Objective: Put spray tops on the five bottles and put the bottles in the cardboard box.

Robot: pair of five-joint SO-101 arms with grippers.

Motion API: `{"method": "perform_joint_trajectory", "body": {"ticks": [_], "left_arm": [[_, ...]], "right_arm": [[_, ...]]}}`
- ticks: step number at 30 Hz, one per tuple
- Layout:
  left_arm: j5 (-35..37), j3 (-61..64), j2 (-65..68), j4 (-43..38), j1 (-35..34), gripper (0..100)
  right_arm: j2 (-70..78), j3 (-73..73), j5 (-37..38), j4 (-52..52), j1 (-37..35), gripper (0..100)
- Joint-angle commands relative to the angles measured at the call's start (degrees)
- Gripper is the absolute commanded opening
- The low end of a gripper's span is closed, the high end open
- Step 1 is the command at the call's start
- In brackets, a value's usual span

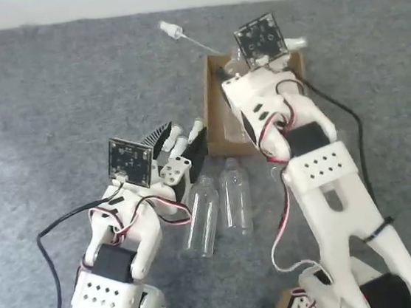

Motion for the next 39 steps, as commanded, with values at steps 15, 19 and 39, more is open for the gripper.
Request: {"method": "perform_joint_trajectory", "body": {"ticks": [15, 19, 39], "left_arm": [[0.3, -0.9, -0.9, -0.3, -0.1, 20], [0.3, -0.9, -0.9, -0.3, -0.1, 20], [0.7, -27.8, 30.1, 5.1, -17.3, 20]], "right_arm": [[-23.4, 9.1, 3.3, 3.6, 7.5, 0.6], [-28.4, 10.5, 3.7, 8.3, 11.0, 0.6], [-48.6, 32.0, 20.4, 15.0, 31.4, 0.6]]}}
